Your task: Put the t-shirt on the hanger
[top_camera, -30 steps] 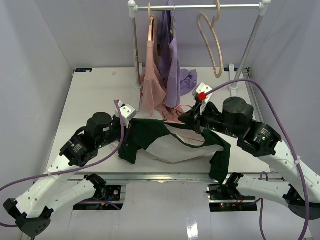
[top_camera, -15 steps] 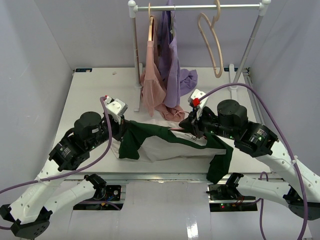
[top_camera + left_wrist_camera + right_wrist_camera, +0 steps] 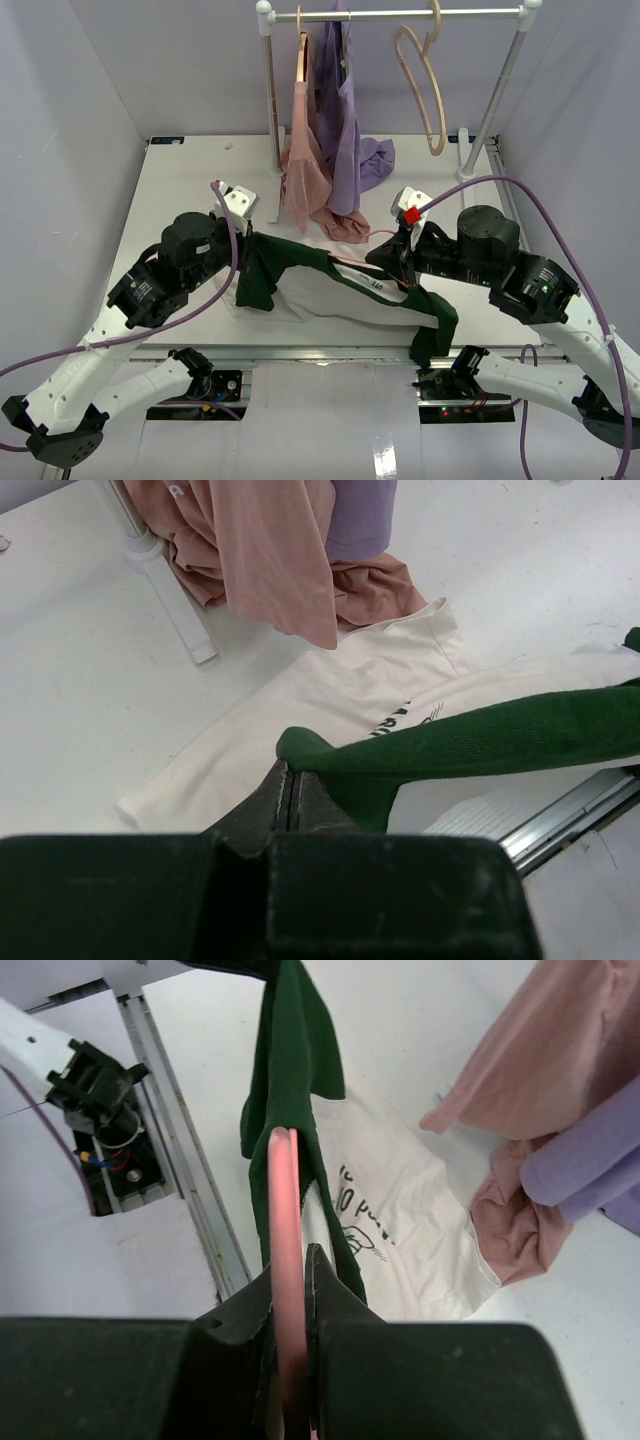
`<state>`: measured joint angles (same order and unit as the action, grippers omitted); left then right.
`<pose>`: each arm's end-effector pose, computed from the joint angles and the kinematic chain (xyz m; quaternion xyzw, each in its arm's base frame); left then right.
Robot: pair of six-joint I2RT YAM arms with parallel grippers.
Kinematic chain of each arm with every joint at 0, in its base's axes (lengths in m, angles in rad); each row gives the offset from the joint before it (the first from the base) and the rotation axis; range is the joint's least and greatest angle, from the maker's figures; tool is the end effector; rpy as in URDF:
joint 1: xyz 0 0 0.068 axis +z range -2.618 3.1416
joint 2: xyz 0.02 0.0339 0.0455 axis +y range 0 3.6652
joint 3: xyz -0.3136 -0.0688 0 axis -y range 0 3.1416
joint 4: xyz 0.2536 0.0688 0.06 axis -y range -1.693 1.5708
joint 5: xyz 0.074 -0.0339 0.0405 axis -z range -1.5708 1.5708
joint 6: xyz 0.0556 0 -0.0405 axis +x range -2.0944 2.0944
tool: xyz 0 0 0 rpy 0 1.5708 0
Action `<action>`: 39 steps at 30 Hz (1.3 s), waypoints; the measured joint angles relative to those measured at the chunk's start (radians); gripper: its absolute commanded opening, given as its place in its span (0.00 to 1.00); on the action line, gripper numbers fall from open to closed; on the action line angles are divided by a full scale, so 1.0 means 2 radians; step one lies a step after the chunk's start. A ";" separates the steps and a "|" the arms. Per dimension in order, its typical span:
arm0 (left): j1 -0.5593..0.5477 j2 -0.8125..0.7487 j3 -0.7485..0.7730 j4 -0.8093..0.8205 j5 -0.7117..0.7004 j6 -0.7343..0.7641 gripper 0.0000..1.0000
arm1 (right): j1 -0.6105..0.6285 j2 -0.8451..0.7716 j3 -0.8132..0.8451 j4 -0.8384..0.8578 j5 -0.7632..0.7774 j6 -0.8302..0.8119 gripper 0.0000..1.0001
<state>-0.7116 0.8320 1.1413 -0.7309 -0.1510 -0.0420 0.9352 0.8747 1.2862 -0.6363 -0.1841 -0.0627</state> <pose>0.1189 -0.0915 0.4269 0.2363 0.8040 -0.1405 0.5272 0.0825 0.1290 0.4819 -0.4229 0.6563 0.3274 0.5322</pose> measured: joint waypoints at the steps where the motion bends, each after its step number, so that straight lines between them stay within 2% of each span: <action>1: 0.000 0.005 0.009 -0.002 0.003 0.000 0.16 | 0.000 0.006 0.007 0.000 -0.007 -0.001 0.08; 3: 0.000 0.016 0.032 -0.005 0.007 0.001 0.31 | 0.000 0.020 0.023 0.004 -0.015 -0.001 0.08; 5: 0.001 0.027 0.059 -0.008 0.008 0.003 0.42 | 0.000 0.036 0.045 0.004 -0.018 -0.001 0.08; 7: 0.001 0.039 0.088 -0.011 0.006 0.005 0.49 | -0.001 0.054 0.077 -0.002 -0.018 0.000 0.08; 10: 0.001 0.057 0.139 -0.026 0.000 0.011 0.54 | -0.002 0.093 0.149 -0.030 -0.015 -0.001 0.08; 13: 0.001 0.069 0.183 -0.035 -0.006 0.023 0.56 | -0.002 0.133 0.220 -0.041 -0.005 -0.003 0.08; 15: 0.001 0.060 0.184 -0.038 -0.009 0.029 0.57 | -0.002 0.133 0.222 -0.043 0.000 -0.005 0.08; 21: 0.001 0.012 0.142 -0.047 -0.002 0.041 0.58 | -0.002 0.131 0.221 -0.062 0.015 -0.004 0.08; 31: 0.001 -0.002 0.137 -0.057 0.006 0.051 0.60 | -0.002 0.129 0.216 -0.063 0.035 -0.001 0.08; 39: 0.001 -0.066 0.056 -0.044 0.040 0.046 0.60 | -0.002 0.126 0.218 -0.064 0.046 0.006 0.08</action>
<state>-0.7101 0.7003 1.2526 -0.8185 -0.0711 0.0496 0.9314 1.1271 1.7215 -0.7640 -0.0912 -0.0498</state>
